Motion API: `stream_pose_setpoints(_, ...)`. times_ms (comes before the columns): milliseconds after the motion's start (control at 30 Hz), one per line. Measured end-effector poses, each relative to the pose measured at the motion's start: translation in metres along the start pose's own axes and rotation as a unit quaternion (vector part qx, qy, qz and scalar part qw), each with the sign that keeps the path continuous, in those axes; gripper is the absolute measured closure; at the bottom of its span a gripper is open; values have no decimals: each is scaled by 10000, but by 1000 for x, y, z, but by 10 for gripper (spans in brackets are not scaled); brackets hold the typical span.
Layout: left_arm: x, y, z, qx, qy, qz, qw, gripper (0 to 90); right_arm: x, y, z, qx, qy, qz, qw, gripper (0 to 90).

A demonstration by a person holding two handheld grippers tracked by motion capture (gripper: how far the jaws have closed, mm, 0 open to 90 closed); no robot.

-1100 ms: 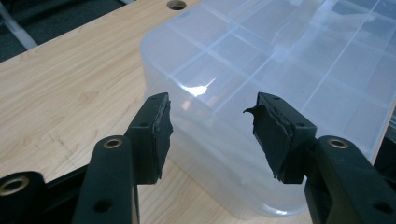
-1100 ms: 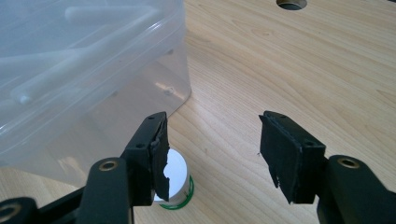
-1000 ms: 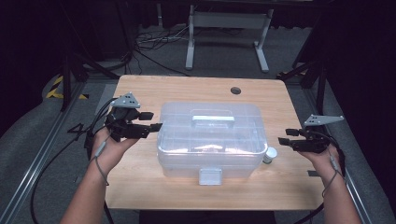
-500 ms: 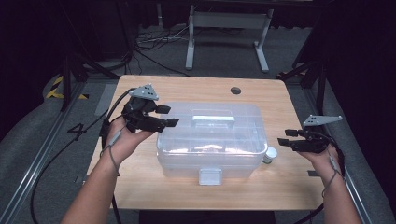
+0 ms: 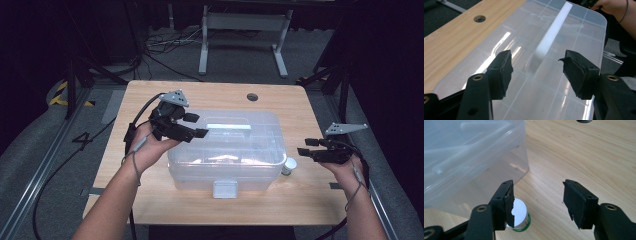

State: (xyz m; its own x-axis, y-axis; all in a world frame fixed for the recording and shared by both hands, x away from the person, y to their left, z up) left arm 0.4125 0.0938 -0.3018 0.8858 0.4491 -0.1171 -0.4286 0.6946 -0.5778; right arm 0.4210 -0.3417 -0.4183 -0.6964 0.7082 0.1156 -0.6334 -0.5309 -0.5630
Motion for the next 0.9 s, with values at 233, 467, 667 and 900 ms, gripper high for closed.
stream_pose_setpoints(233, 0, -6, -13, 198, -21, 94, 9998, 503, 1, -1, -1, 14, -8, 20, 10000, 424)
stream_pose_setpoints(467, -7, -11, -27, 325, 3, -233, 9992, 505, 1, -1, -2, 39, -9, 3, 10000, 422)
stream_pose_setpoints(667, -5, -13, -34, 449, 95, -87, 9989, 556, 2, -1, -3, 53, -14, 13, 10000, 421)
stream_pose_setpoints(900, -5, -14, -34, 363, -97, -120, 9992, 636, 1, -1, -4, 75, 1, 26, 10000, 416)
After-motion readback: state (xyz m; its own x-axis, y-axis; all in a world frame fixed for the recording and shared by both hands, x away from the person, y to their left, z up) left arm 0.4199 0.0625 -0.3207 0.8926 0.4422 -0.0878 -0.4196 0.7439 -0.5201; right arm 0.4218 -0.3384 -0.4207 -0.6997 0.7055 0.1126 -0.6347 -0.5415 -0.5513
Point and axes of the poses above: each handheld gripper's, and its own axes: z roughly backward along the jaws, y roughly out of its underside, x roughly to its left, the point moved 4 cm from there along -z, roughly forward along the jaws, and after that the axes turned 15 degrees about x, right-handed, at the moved point
